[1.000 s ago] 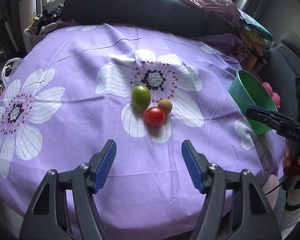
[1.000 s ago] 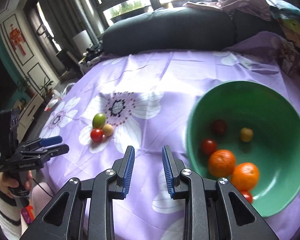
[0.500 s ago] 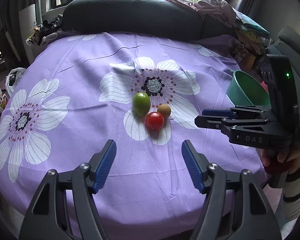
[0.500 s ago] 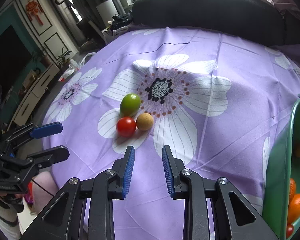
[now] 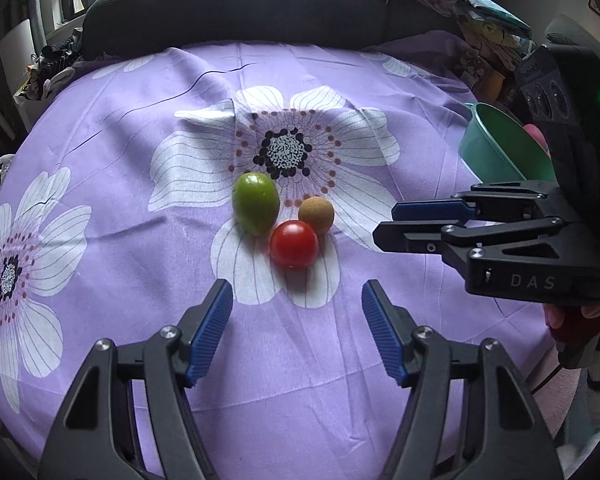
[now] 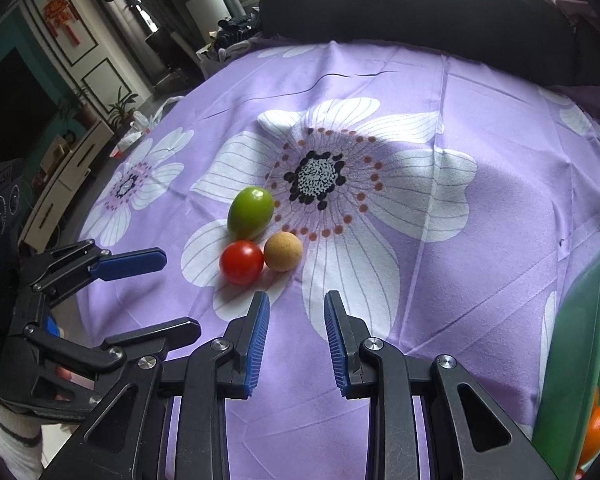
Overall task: Organize fruits
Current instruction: 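Move the right gripper toward the second brown fruit beside the tomato, then close the right gripper on the brown fruit while the left gripper closes on the red tomato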
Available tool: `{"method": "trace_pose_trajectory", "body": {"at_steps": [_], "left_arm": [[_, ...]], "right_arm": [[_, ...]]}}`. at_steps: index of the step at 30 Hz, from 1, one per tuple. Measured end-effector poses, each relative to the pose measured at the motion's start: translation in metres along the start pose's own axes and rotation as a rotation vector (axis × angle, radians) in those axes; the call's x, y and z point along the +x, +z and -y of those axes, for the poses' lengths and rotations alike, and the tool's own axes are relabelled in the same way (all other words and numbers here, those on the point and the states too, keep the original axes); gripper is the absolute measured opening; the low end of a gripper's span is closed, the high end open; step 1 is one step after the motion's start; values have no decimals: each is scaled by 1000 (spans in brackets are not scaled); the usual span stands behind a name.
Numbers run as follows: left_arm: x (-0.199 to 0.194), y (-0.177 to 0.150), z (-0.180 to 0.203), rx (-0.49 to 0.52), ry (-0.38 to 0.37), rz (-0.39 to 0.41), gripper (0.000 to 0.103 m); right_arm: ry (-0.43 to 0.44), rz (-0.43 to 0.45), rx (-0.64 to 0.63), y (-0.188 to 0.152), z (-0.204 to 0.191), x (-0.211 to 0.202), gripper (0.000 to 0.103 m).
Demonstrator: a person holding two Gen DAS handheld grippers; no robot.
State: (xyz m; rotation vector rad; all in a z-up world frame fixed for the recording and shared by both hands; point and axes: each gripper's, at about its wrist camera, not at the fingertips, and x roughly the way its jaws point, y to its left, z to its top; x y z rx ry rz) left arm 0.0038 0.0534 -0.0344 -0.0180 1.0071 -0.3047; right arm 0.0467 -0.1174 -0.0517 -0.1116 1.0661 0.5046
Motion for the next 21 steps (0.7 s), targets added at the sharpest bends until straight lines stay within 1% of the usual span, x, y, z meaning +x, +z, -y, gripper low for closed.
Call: {"method": "trace_pose_trajectory", "body": {"at_steps": [3, 7, 8, 9, 12, 18, 19, 20, 21], "left_arm": [[7, 2, 0, 12, -15, -13, 66], [14, 7, -4, 10, -40, -19, 62], [16, 8, -5, 9, -49, -21, 59], [18, 9, -6, 8, -58, -24, 53], [24, 12, -9, 4, -57, -36, 47], [30, 17, -12, -7, -71, -40, 47], [31, 19, -13, -7, -68, -40, 47], [32, 20, -14, -7, -64, -39, 47], [33, 21, -14, -9, -63, -38, 47]], "right_arm": [[18, -20, -8, 2, -1, 7, 28], [13, -31, -24, 9, -3, 17, 28], [15, -31, -20, 11, -2, 19, 28], [23, -31, -13, 13, -1, 21, 28], [38, -45, 9, 18, 3, 29, 28], [43, -62, -15, 26, -1, 38, 29], [41, -62, -21, 28, -2, 40, 30], [39, -61, -25, 30, -2, 41, 34], [37, -63, -26, 32, -3, 43, 35]]}}
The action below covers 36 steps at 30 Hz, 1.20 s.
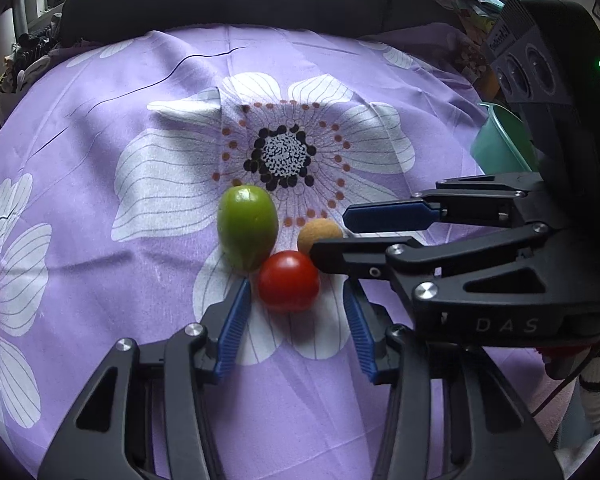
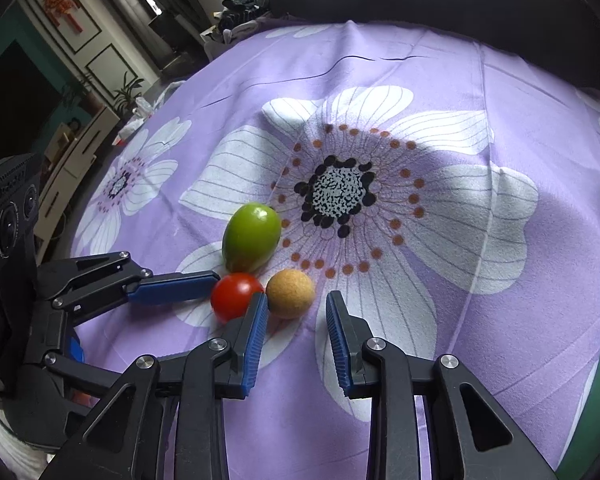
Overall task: Organize fruits
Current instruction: 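Close the right gripper on the brown fruit while the left gripper closes on the red tomato, then carry the brown fruit in the right gripper while the left gripper carries the tomato over the bowl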
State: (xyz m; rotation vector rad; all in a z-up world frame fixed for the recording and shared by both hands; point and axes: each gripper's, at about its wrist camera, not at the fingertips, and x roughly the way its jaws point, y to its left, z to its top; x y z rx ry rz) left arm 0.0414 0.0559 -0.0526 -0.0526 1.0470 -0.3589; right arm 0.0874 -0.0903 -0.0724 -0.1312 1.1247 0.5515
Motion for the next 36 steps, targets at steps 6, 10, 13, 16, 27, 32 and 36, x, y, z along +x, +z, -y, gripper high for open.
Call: {"method": "trace_pose_trajectory", "body": {"at_steps": [6, 10, 13, 16, 27, 32, 36], "left_arm": [[4, 4, -7, 0, 23, 7, 40], [3, 2, -10, 9, 43, 16, 30], [3, 1, -11, 7, 43, 23, 30], [2, 2, -13, -6, 36, 30, 29], [-14, -11, -3, -41, 18, 46, 29], [-26, -10, 13, -28, 14, 65, 29], [-34, -2, 32, 12, 7, 91, 29]], "right_arm": [[-1, -4, -26, 9, -4, 8, 37], [6, 2, -23, 12, -5, 12, 37], [7, 11, -10, 11, -3, 12, 37], [31, 19, 19, 8, 2, 9, 31], [34, 79, 81, -17, 19, -25, 30], [43, 123, 112, -32, 21, -49, 30], [39, 188, 145, -42, 25, -77, 30]]}}
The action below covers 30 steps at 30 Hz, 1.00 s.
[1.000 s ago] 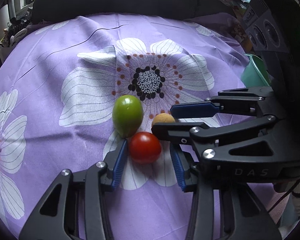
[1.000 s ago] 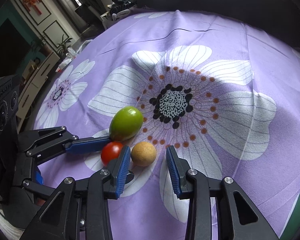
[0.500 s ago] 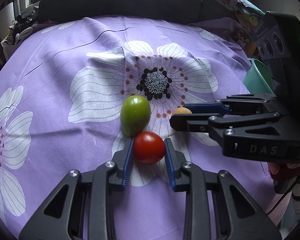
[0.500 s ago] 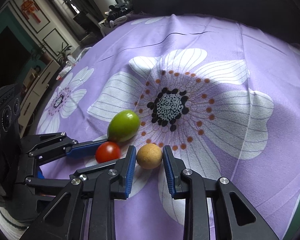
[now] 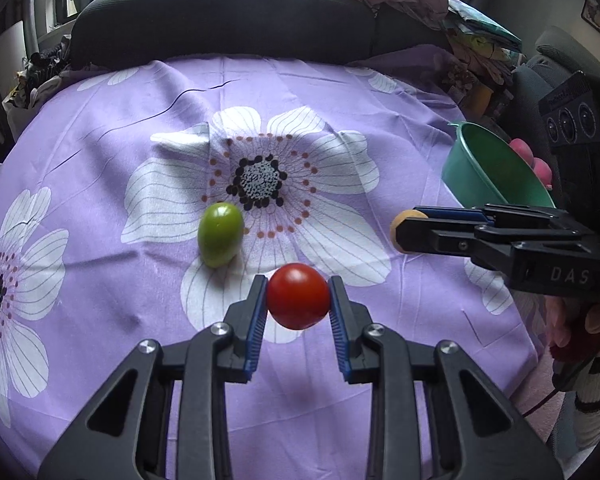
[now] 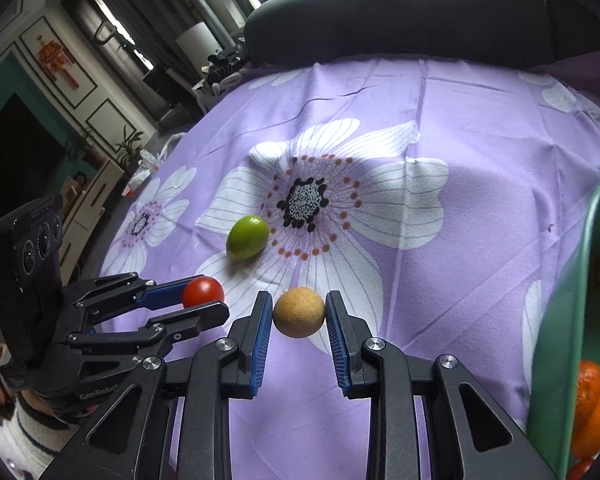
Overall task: Organize fruits
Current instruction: 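Carry the brown fruit in the right gripper while the left gripper carries the tomato over the bowl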
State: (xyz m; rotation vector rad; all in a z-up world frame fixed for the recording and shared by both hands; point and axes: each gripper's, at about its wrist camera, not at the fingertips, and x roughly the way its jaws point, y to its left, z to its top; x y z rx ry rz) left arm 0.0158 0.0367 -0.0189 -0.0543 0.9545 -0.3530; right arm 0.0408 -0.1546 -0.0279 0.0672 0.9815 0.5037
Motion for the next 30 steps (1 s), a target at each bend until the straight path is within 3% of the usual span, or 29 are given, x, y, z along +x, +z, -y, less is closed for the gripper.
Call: {"method": "trace_pose_trajectory", "body": {"at_steps": [13, 24, 30], "left_arm": [[-3, 47, 89, 156, -117, 77, 30], [27, 69, 163, 295, -211, 46, 30], [53, 66, 188, 355, -203, -9, 30]], "right_arm": [[-127, 191, 87, -16, 44, -95, 30], [-237, 218, 203, -44, 95, -124, 30], [-290, 201, 222, -53, 107, -124, 30]]}}
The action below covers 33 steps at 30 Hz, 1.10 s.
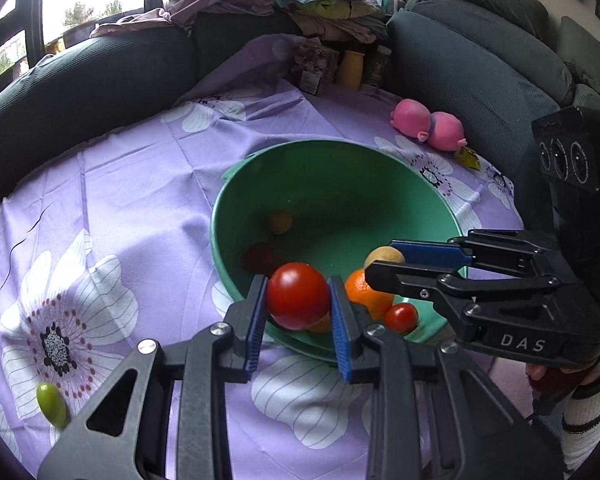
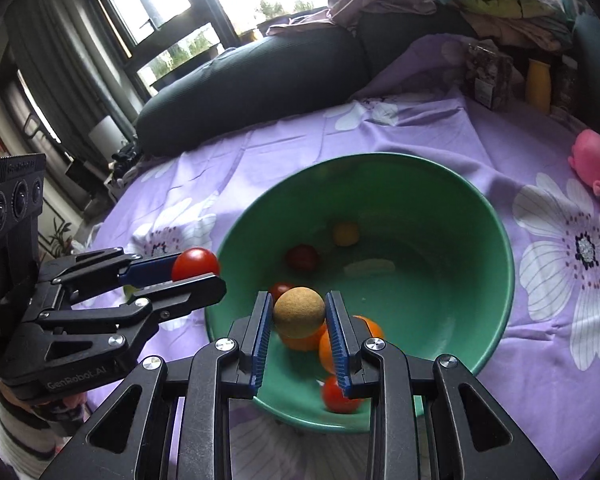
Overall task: Organize fruits
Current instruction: 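Carry the brown fruit in the right gripper while the left gripper carries the tomato over the bowl, then open both grippers to drop the brown fruit and tomato into the bowl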
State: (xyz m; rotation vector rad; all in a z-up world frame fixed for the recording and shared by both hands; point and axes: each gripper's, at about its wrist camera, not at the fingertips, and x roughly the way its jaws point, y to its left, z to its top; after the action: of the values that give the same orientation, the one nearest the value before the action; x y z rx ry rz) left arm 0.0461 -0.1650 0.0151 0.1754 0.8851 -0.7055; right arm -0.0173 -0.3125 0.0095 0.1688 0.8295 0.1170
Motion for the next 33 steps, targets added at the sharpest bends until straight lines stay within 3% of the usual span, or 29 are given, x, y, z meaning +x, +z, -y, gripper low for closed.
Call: {"method": "trace_pose_trajectory", "body": {"at_steps": [5, 7, 11, 16, 21, 25, 28, 33], "left_arm": [[10, 0, 1, 2, 1, -32, 31], [7, 1, -1, -14, -2, -25, 36], [-6, 1, -7, -38, -3, 14, 60], [-33, -5, -26, -87, 17, 63, 63], [-60, -29, -57, -172, 92, 89, 68], [-79, -61, -82, -259, 202, 92, 73], [-95, -88, -103, -329, 247, 89, 73], [-116, -129, -133, -432, 312, 70, 84]], "right_arm": [[3, -15, 24, -4, 8, 2, 30], [0, -14, 29, -4, 9, 1, 30], [-4, -5, 43, -2, 12, -4, 30], [-8, 11, 47, 0, 9, -12, 30], [26, 41, 9, 5, -6, -22, 30], [67, 44, -32, 10, -27, -20, 33], [95, 25, -86, 9, -49, -13, 38], [164, -50, -166, 1, -86, 10, 38]]}}
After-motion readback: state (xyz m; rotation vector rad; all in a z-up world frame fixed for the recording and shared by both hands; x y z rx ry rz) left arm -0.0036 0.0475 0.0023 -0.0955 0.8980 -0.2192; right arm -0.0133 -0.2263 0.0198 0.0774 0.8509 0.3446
